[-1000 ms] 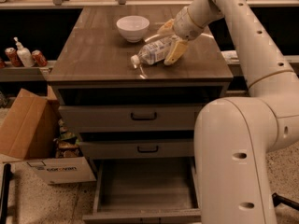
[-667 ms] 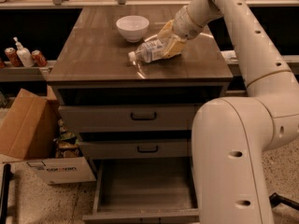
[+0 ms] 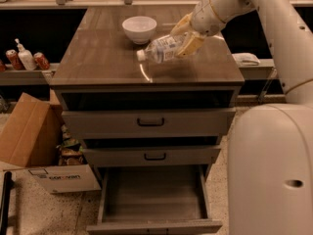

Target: Place blue plastic bottle into bottom drawer

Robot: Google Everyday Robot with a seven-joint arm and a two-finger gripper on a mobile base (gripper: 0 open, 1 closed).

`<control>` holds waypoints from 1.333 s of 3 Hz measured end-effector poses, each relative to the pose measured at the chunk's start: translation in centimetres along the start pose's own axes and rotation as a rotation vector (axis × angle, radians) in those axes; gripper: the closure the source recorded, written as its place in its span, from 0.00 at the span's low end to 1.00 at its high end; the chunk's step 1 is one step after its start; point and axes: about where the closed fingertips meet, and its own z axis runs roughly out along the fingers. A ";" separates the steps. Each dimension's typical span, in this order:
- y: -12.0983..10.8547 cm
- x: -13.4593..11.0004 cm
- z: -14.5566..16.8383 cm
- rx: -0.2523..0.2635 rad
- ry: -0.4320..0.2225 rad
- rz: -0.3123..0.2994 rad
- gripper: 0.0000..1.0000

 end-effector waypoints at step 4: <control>6.5 -3.6 0.0 -0.100 -0.245 0.018 1.00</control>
Offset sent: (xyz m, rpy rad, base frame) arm -0.1253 0.0245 -0.0051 0.2191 0.1816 0.2824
